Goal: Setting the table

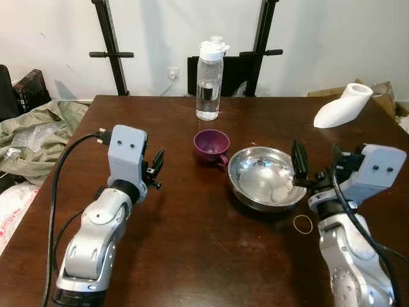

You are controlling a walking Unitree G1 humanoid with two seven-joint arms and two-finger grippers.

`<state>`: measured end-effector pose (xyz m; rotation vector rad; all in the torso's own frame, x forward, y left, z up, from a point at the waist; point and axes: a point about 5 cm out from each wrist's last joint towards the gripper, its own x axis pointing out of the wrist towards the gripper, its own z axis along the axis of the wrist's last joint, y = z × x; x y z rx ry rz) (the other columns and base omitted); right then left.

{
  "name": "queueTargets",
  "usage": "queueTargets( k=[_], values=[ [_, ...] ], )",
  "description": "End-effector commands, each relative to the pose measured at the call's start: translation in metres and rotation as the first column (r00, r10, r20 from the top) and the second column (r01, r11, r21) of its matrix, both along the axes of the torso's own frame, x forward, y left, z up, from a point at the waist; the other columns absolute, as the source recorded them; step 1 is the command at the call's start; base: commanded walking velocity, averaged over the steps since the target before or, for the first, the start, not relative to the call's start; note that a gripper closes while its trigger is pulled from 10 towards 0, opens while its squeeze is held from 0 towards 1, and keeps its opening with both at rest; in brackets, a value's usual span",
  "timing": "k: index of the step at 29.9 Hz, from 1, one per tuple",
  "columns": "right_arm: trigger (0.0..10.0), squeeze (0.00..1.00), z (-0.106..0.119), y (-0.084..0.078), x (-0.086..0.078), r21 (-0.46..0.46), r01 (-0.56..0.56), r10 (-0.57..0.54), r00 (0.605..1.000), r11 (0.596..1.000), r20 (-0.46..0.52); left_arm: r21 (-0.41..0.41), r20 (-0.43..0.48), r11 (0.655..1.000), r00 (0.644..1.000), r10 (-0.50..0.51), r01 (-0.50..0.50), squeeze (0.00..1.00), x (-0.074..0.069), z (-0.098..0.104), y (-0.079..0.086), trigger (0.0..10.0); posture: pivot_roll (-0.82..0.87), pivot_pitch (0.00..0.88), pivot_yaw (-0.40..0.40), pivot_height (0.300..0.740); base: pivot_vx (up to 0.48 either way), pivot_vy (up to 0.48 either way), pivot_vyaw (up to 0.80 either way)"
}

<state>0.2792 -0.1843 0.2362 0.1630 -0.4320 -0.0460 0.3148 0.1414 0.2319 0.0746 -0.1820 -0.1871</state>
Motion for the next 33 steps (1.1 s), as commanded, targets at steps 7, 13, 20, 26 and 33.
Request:
queueTargets(
  k=[7, 13, 20, 26, 33],
  values=[
    [10.0, 0.00, -0.004, 0.001, 0.003, -0.001, -0.013, 0.013, 1.000, 1.000, -0.016, -0.007, -0.032, 0.999, 0.999, 0.032, -0.032, 0.00, 0.002, -0.006, 0.008, 10.0, 0.05, 0.129, 0.082, 0.740, 0.000, 0.000, 0.00],
    [10.0, 0.00, 0.000, -0.003, 0.001, -0.023, 0.000, 0.000, 1.000, 1.000, -0.006, -0.023, -0.027, 1.000, 1.000, 0.011, -0.012, 0.00, 0.003, -0.008, -0.001, 10.0, 0.03, 0.111, 0.070, 0.740, 0.000, 0.000, 0.00],
    [10.0, 0.00, -0.007, 0.001, 0.005, -0.024, -0.015, 0.014, 0.999, 1.000, -0.035, -0.017, -0.055, 0.998, 0.997, 0.061, -0.062, 0.00, 0.004, -0.013, 0.009, 10.0, 0.07, 0.125, 0.064, 0.740, 0.000, 0.000, 0.00],
    [10.0, 0.00, -0.012, 0.005, 0.009, -0.014, -0.035, 0.035, 0.998, 0.999, -0.055, -0.015, -0.060, 0.996, 0.995, 0.084, -0.085, 0.00, 0.000, -0.016, 0.011, 10.0, 0.09, 0.128, 0.062, 0.740, 0.000, 0.000, 0.00],
    [10.0, 0.00, -0.016, 0.008, 0.010, -0.006, -0.039, 0.038, 0.997, 0.999, -0.064, -0.004, -0.062, 0.996, 0.994, 0.088, -0.088, 0.00, 0.001, -0.017, 0.015, 10.0, 0.09, 0.134, 0.071, 0.740, 0.000, 0.000, 0.00]
  ],
)
